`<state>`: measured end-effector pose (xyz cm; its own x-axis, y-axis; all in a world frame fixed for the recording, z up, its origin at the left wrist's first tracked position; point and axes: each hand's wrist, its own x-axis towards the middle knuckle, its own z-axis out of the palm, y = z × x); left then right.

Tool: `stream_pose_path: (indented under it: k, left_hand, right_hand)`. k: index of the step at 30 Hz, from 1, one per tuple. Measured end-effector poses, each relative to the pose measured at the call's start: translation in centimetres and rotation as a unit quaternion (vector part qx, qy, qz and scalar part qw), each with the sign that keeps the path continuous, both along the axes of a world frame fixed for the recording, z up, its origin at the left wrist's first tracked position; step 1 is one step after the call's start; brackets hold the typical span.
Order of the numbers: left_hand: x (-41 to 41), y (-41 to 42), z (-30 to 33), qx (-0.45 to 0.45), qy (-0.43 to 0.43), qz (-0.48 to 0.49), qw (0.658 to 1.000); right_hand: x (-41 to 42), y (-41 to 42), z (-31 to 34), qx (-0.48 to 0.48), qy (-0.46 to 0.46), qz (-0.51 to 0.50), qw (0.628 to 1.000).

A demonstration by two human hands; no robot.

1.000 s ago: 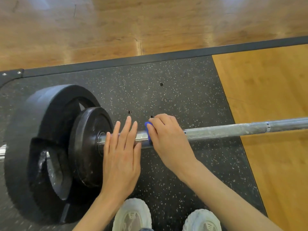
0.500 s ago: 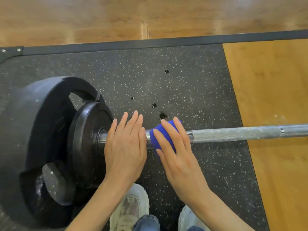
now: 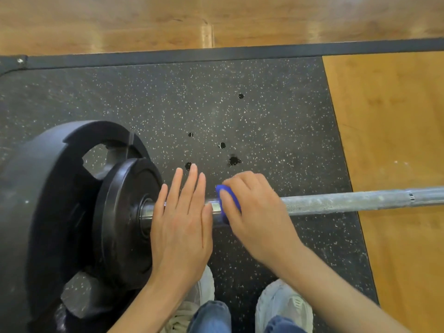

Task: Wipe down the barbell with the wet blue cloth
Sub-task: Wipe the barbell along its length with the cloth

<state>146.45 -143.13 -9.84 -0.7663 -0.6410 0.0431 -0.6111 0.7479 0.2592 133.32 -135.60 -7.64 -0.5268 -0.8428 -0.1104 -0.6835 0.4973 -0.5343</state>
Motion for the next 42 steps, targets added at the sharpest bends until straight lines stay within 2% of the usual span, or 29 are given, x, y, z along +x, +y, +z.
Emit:
stream_pose_path:
  k: [1,2,6,7,9,11,13,15,17,21,22,25,27,31,32,35,37,39,42]
  left_hand:
    - [0.2,0.1,0.0,-0.002,0.001,-0.001,1.000]
    - [0.3,0.2,0.0,-0.003,0.002,-0.002,1.000]
    - [0.4,0.5,0.0,-0.002,0.006,0.003,1.000]
    - [0.4,0.6,0.1,-0.003,0.006,0.004,1.000]
    - [0.4,0.6,0.0,-0.002,0.002,0.004,1.000]
    - [0.4,0.6,-0.1,-0.002,0.002,0.004,1.000]
    - [0.3,0.5,-0.1,-0.006,0.002,0.002,1.000]
    - [0.0,0.3,-0.1,-0.012,0.002,0.007,1.000]
    - [-0.2,0.1,-0.2,-0.018,0.000,0.015,1.000]
    - [-0.7,-0.3,-0.5,-0.039,-0.006,0.015,0.999]
    - [-0.9,-0.5,-0.5,-0.044,-0.006,0.015,0.999]
    - [-1.7,-1.3,-0.5,-0.057,-0.003,0.018,0.998]
    - [-2.3,-1.8,-0.6,-0.064,0.001,0.023,0.998]
    - [-3.6,-3.3,-0.8,-0.074,0.018,0.014,0.997]
    - [-4.0,-3.8,-0.9,-0.078,0.018,0.014,0.997]
    - [-5.3,-5.1,-0.9,-0.092,0.020,0.018,0.995]
    - [-6.1,-5.8,-1.0,-0.096,0.026,0.022,0.995]
    - [-6.9,-6.6,-1.0,-0.102,0.037,0.019,0.994]
    - [-7.7,-7.8,-0.7,-0.105,0.044,0.001,0.993]
  right_hand:
    - [-0.6,-0.8,0.3,0.041,-0.050,-0.009,0.998]
    - [-0.6,-0.8,0.5,0.068,-0.060,0.010,0.996]
    - [2.2,3.2,1.5,0.025,0.097,0.086,0.991]
    - [2.2,3.5,0.8,0.017,0.102,0.084,0.991]
    - [0.6,1.1,0.7,0.046,0.018,0.039,0.998]
    - [-1.9,-1.8,0.9,0.117,-0.107,-0.002,0.987]
    - [-2.0,-1.8,0.7,0.133,-0.126,0.012,0.983]
    - [0.0,0.3,1.2,0.089,-0.006,0.045,0.995]
    - [1.9,2.4,1.0,0.051,0.051,0.059,0.996]
    - [-0.9,-1.2,-0.7,0.022,-0.009,0.014,1.000]
    - [-0.8,-1.2,-0.9,0.005,0.003,0.011,1.000]
    - [1.5,1.8,-1.6,-0.028,0.147,0.057,0.987]
    - [1.5,3.1,-2.8,-0.056,0.188,0.085,0.977]
    - [-1.4,-1.6,-2.4,-0.140,0.095,-0.002,0.986]
    - [-1.6,-2.2,-2.1,-0.142,0.095,-0.013,0.985]
    - [-0.7,-0.7,-2.9,-0.106,0.210,0.038,0.971]
    - [-1.0,0.4,-3.9,-0.100,0.229,0.078,0.965]
    - [-2.4,-1.0,-4.2,-0.118,0.207,0.060,0.969]
    - [-3.8,-4.1,-3.7,-0.151,0.123,-0.020,0.981]
